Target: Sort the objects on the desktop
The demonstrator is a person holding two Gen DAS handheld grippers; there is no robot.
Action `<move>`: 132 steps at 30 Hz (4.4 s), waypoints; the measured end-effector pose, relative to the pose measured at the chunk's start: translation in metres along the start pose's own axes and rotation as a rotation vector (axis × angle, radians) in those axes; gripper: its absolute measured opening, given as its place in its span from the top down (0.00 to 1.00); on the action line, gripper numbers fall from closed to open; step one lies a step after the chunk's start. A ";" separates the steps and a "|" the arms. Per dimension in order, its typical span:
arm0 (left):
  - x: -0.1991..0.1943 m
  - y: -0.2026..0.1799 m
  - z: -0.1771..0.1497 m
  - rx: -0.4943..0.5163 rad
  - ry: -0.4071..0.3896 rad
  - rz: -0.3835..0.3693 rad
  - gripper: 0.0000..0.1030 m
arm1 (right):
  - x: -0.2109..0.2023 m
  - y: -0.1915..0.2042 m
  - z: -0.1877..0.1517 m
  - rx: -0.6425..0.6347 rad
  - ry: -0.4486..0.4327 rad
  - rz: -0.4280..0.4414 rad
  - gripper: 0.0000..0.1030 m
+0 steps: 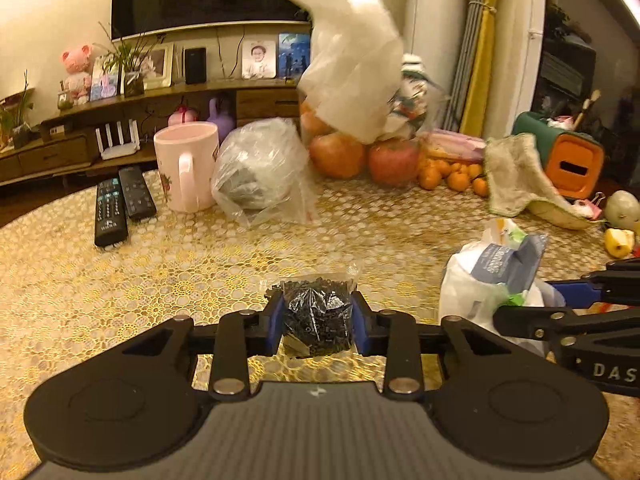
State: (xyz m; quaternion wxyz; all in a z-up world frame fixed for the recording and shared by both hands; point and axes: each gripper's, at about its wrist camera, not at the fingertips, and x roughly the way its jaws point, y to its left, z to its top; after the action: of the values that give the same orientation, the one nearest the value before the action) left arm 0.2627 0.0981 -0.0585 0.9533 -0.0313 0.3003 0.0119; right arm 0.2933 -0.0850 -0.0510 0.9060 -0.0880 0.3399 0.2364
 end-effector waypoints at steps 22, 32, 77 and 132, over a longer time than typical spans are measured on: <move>-0.143 -0.090 -0.007 0.081 -0.074 -0.118 0.68 | -0.146 -0.016 -0.039 0.062 -0.075 -0.009 0.68; -0.185 -0.149 -0.013 0.145 -0.102 -0.224 0.68 | -0.206 -0.043 -0.072 0.118 -0.103 -0.042 0.67; -0.038 -0.358 0.005 0.398 0.217 -0.419 0.68 | -0.201 -0.215 -0.133 0.217 0.075 -0.243 0.66; -0.169 -0.268 -0.026 0.283 0.014 -0.413 0.17 | -0.299 -0.153 -0.131 0.207 -0.121 -0.251 0.24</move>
State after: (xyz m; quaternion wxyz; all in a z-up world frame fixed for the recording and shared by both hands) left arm 0.1210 -0.1714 0.0313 0.9283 0.0416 0.2925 -0.2257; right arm 0.0967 -0.3706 0.0467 0.9515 -0.0215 0.2934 0.0902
